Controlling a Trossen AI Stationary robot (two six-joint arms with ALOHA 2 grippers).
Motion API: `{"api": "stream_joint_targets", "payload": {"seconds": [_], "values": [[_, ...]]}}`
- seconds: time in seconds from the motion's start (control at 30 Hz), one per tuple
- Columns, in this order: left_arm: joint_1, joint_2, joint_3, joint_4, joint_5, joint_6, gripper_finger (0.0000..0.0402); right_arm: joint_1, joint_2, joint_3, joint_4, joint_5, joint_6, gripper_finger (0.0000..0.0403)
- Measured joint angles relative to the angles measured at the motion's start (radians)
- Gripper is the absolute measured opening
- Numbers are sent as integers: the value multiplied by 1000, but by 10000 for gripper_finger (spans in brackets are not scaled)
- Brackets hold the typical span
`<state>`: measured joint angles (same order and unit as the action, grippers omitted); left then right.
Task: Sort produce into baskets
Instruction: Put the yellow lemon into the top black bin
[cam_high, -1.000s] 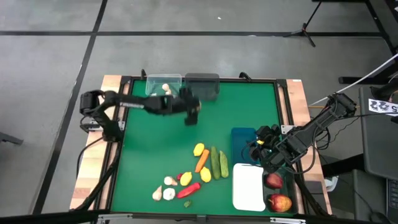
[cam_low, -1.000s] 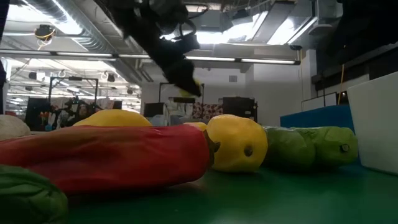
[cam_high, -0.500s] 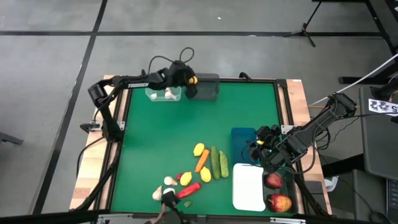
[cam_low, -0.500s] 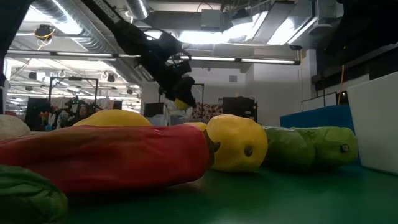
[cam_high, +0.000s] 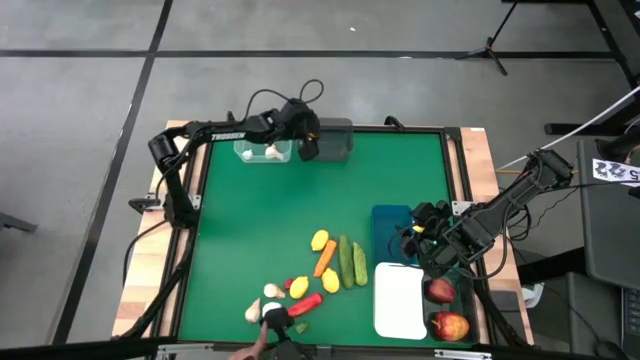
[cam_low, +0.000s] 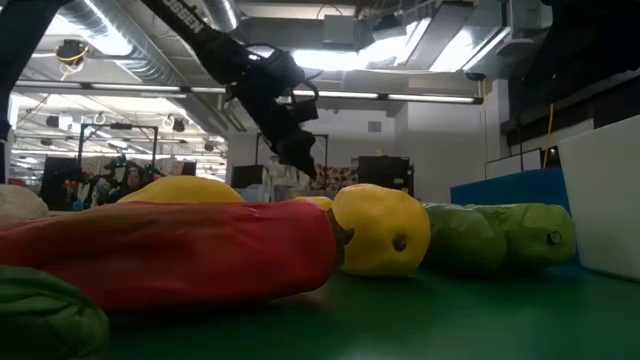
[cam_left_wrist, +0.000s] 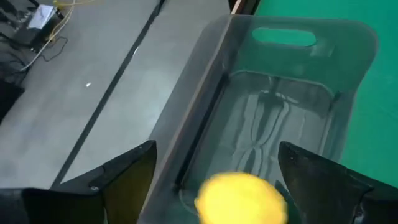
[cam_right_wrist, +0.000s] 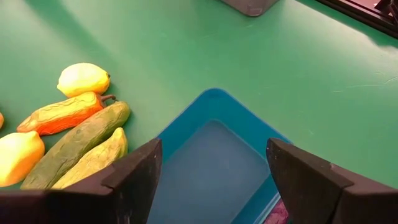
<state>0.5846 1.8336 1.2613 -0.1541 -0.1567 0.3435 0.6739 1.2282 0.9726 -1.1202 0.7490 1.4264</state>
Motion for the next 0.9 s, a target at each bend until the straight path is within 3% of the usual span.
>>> {"api": "stream_joint_targets", "payload": {"seconds": [0.1,0.2,0.33,0.47,0.6,0.73,0.9], "values": [[-4,0,49,-90,12,-35,331,0,0,0,0,0,0,289],[-25,-10,78,-198,164,-112,324,0,0,0,0,0,0,289],[-127,-45,67,-312,374,-162,321,0,0,0,-1,-1,-1,289],[-277,-59,54,-450,448,-102,320,0,0,0,-4,0,-6,289],[-435,-60,54,-471,470,-80,320,0,0,0,-3,0,-18,289],[-572,-58,54,-388,433,-3,320,0,0,0,-3,0,-18,289],[-696,-55,48,-363,360,258,320,0,0,0,-2,-1,-19,289]]}}
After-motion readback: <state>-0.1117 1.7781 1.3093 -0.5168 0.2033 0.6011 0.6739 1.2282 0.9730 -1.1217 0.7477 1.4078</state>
